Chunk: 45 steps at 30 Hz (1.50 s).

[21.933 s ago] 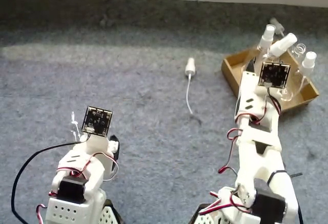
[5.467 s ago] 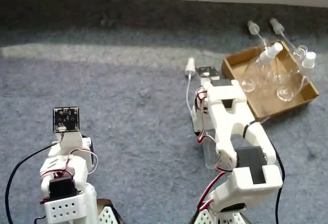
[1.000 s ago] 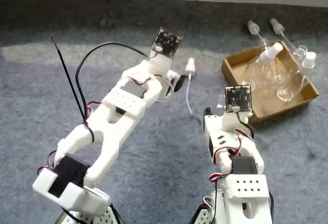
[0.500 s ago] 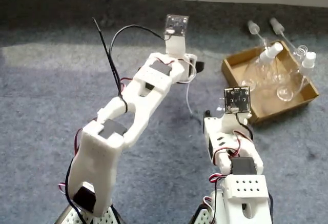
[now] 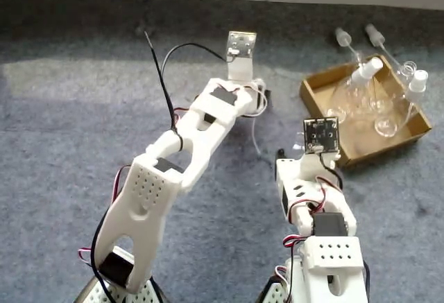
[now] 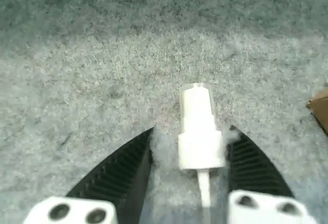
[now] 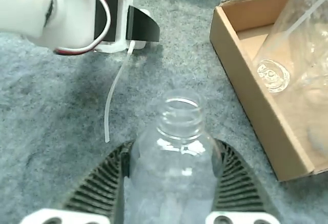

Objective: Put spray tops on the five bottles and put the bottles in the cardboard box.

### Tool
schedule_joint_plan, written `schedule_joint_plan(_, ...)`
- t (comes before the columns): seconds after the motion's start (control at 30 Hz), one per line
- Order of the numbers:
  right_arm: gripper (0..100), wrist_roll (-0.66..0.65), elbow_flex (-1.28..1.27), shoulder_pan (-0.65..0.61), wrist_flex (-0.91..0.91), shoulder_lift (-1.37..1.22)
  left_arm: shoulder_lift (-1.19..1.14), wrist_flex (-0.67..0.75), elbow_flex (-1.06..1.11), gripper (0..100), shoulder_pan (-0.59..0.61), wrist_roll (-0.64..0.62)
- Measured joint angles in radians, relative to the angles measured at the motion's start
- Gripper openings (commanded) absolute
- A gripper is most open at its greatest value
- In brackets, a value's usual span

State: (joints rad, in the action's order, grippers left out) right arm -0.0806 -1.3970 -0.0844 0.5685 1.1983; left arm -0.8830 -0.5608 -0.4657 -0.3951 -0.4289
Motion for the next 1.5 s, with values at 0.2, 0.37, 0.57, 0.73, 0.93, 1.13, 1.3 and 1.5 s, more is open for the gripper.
schedule_joint_plan(0.2,9.6,0.0,0.0,0.0,0.0,0.0,-0.023,0.0,-0.037,5,-0.005,0.0)
schedule_joint_plan(0.37,9.6,0.0,0.0,0.0,0.0,0.0,-0.025,-0.028,-0.038,5,-0.002,0.0)
schedule_joint_plan(0.57,9.6,0.0,0.0,-0.002,0.0,0.0,0.035,-0.218,-0.069,5,0.006,0.0)
schedule_joint_plan(0.73,9.6,0.0,0.0,-0.037,0.0,0.0,0.18,-0.408,-0.071,5,0.012,0.0)
schedule_joint_plan(0.93,9.6,0.0,0.0,-0.089,0.0,0.0,0.368,-0.611,-0.071,5,0.015,0.0)
schedule_joint_plan(1.13,9.6,0.0,0.0,-0.166,0.0,0.0,0.574,-0.798,-0.071,5,0.015,0.097)
schedule_joint_plan(1.3,9.6,0.0,0.0,-0.265,0.0,0.0,0.721,-0.925,-0.071,3,0.018,0.169)
schedule_joint_plan(1.5,9.6,0.0,0.0,-0.315,0.0,0.0,0.882,-1.043,-0.071,0,0.021,0.173)
